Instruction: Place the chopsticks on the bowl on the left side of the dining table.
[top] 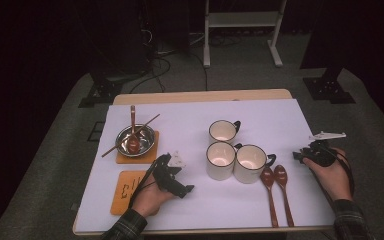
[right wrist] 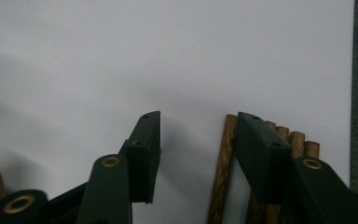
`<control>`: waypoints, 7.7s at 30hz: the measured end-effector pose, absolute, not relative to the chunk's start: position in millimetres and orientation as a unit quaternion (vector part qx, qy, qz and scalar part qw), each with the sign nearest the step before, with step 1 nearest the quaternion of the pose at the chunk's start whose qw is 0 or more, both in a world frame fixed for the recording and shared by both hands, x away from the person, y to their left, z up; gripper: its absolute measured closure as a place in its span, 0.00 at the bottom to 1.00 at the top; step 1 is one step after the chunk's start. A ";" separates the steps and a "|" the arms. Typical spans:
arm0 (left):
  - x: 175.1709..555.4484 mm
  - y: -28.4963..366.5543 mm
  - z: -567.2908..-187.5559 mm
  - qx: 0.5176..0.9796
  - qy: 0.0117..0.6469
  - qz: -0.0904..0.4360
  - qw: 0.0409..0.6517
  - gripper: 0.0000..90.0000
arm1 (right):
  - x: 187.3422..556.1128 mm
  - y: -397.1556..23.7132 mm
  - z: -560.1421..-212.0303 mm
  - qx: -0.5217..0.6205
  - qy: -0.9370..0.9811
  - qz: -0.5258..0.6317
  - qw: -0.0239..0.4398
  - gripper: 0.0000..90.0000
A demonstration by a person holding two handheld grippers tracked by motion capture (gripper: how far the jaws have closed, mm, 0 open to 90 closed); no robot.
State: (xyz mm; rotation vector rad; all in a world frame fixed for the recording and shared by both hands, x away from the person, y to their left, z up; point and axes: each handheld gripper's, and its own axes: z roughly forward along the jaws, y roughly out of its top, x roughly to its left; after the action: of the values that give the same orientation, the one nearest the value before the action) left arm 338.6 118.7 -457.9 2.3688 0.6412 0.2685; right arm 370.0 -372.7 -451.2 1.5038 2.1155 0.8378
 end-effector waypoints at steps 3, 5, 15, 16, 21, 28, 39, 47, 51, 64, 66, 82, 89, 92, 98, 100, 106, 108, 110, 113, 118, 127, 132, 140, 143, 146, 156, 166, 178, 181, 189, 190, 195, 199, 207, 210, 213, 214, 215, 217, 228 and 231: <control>338.6 118.7 -457.9 0.906 0.245 0.103 0.330 0.00 | 373.2 -373.2 -451.2 0.543 0.756 0.303 0.204 0.61; 338.6 118.7 -457.9 0.906 0.245 0.103 0.330 0.00 | 375.1 -373.5 -451.1 0.547 0.754 0.303 0.203 0.64; 338.7 118.7 -457.9 0.906 0.245 0.103 0.330 0.00 | 383.1 -379.9 -450.1 0.562 0.744 0.305 0.196 0.80; 338.7 118.7 -458.0 0.906 0.245 0.103 0.330 0.00 | 383.7 -380.5 -450.1 0.563 0.743 0.305 0.195 0.81; 338.7 118.7 -457.9 0.906 0.245 0.103 0.330 0.00 | 385.1 -381.7 -449.9 0.569 0.739 0.304 0.195 0.88; 338.7 118.7 -457.9 0.906 0.245 0.103 0.330 0.00 | 385.3 -383.0 -449.6 0.572 0.737 0.304 0.193 0.91; 338.7 118.7 -457.9 0.906 0.245 0.103 0.330 0.00 | 385.9 -379.6 -446.1 0.571 0.735 0.311 0.191 0.92; 338.8 118.7 -457.9 0.906 0.245 0.103 0.329 0.00 | 390.4 -367.3 -441.6 0.560 0.742 0.317 0.189 0.92; 338.8 118.7 -457.9 0.906 0.245 0.103 0.329 0.00 | 392.6 -361.1 -440.2 0.554 0.745 0.319 0.189 0.92; 338.8 118.9 -457.7 0.907 0.244 0.103 0.328 0.00 | 403.1 -337.3 -441.2 0.535 0.762 0.319 0.177 0.93; 338.9 118.8 -457.8 0.907 0.244 0.103 0.328 0.00 | 404.8 -333.3 -442.1 0.533 0.765 0.317 0.175 0.93; 338.8 118.7 -457.9 0.906 0.245 0.103 0.329 0.00 | 410.9 -317.7 -447.9 0.520 0.778 0.313 0.165 0.89; 338.8 118.8 -457.9 0.906 0.245 0.103 0.329 0.00 | 407.1 -317.0 -445.4 0.512 0.781 0.314 0.173 0.83; 338.8 118.7 -457.9 0.906 0.245 0.103 0.329 0.00 | 404.0 -318.2 -442.5 0.510 0.780 0.315 0.177 0.82; 338.8 118.8 -457.8 0.906 0.245 0.102 0.329 0.00 | 395.5 -323.0 -437.0 0.506 0.780 0.320 0.181 0.81; 338.8 118.8 -457.9 0.906 0.245 0.102 0.329 0.00 | 392.3 -325.4 -435.0 0.505 0.780 0.322 0.183 0.81; 338.8 118.7 -457.9 0.906 0.245 0.102 0.330 0.00 | 384.3 -330.1 -432.1 0.503 0.779 0.325 0.185 0.80; 338.7 118.7 -457.9 0.906 0.245 0.102 0.330 0.00 | 381.3 -331.6 -431.3 0.503 0.779 0.326 0.185 0.80; 338.7 118.7 -457.9 0.906 0.246 0.102 0.330 0.00 | 377.8 -333.3 -429.7 0.503 0.778 0.326 0.188 0.79; 338.7 118.7 -457.9 0.906 0.245 0.102 0.330 0.00 | 373.9 -335.4 -428.2 0.503 0.777 0.330 0.188 0.79; 338.7 118.7 -457.9 0.906 0.245 0.102 0.330 0.00 | 366.2 -339.3 -428.7 0.501 0.778 0.327 0.190 0.79; 338.7 118.7 -457.9 0.906 0.245 0.103 0.330 0.00 | 350.7 -343.5 -429.7 0.497 0.782 0.324 0.191 0.79; 338.7 118.7 -457.9 0.906 0.245 0.103 0.330 0.00 | 340.8 -347.2 -429.5 0.497 0.782 0.322 0.195 0.79; 338.7 118.7 -457.9 0.906 0.245 0.103 0.330 0.00 | 324.9 -354.6 -430.8 0.500 0.781 0.319 0.196 0.79; 338.7 118.7 -457.9 0.906 0.245 0.103 0.330 0.00 | 319.7 -357.2 -431.5 0.501 0.781 0.318 0.196 0.79; 338.7 118.7 -457.9 0.906 0.245 0.103 0.330 0.00 | 315.3 -359.0 -432.9 0.501 0.782 0.315 0.196 0.79; 338.7 118.7 -457.9 0.906 0.245 0.103 0.330 0.00 | 300.6 -363.8 -440.0 0.504 0.786 0.302 0.191 0.79; 338.6 118.6 -457.9 0.906 0.245 0.103 0.330 0.00 | 292.0 -368.7 -444.4 0.510 0.786 0.294 0.187 0.80; 338.6 118.6 -457.9 0.906 0.245 0.103 0.330 0.00 | 289.4 -367.8 -446.0 0.510 0.789 0.291 0.182 0.86; 338.6 118.7 -457.9 0.906 0.245 0.103 0.330 0.00 | 289.2 -368.1 -446.8 0.512 0.786 0.294 0.181 0.87; 338.6 118.7 -457.9 0.906 0.245 0.103 0.330 0.00 | 287.2 -368.6 -447.1 0.514 0.784 0.297 0.180 0.90; 338.6 118.7 -457.9 0.906 0.245 0.103 0.330 0.00 | 287.1 -368.7 -447.2 0.514 0.784 0.297 0.180 0.90; 338.6 118.6 -457.9 0.906 0.245 0.103 0.330 0.00 | 287.0 -369.1 -447.1 0.515 0.784 0.297 0.179 0.90; 338.6 118.6 -457.9 0.906 0.245 0.103 0.330 0.00 | 286.3 -369.0 -446.6 0.515 0.785 0.295 0.176 0.93; 338.6 118.6 -457.9 0.906 0.245 0.103 0.330 0.00 | 286.4 -368.7 -446.3 0.518 0.784 0.293 0.175 0.94; 338.5 118.6 -457.9 0.906 0.245 0.103 0.330 0.00 | 287.1 -368.8 -446.0 0.517 0.785 0.292 0.173 0.95; 338.6 118.7 -457.9 0.906 0.245 0.103 0.330 0.00 | 288.1 -368.5 -445.2 0.521 0.785 0.290 0.169 0.95; 338.6 118.7 -457.9 0.906 0.245 0.103 0.330 0.00 | 288.3 -369.3 -445.2 0.521 0.785 0.291 0.168 0.95; 338.6 118.6 -457.9 0.906 0.245 0.103 0.330 0.00 | 288.5 -370.1 -445.3 0.522 0.784 0.293 0.165 0.95; 338.7 118.6 -457.8 0.906 0.246 0.103 0.330 0.00 | 288.9 -371.2 -445.2 0.523 0.782 0.296 0.161 0.95; 338.7 118.7 -457.8 0.906 0.246 0.103 0.330 0.00 | 288.5 -376.1 -435.3 0.523 0.774 0.315 0.166 0.95; 338.7 118.7 -457.8 0.906 0.246 0.102 0.330 0.00 | 288.5 -376.9 -434.4 0.523 0.773 0.318 0.166 0.95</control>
State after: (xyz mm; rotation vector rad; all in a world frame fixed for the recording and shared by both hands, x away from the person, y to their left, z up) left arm 338.7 118.7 -457.8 2.3688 0.6433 0.2680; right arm 288.5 -376.9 -434.4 1.4902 2.2017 0.9048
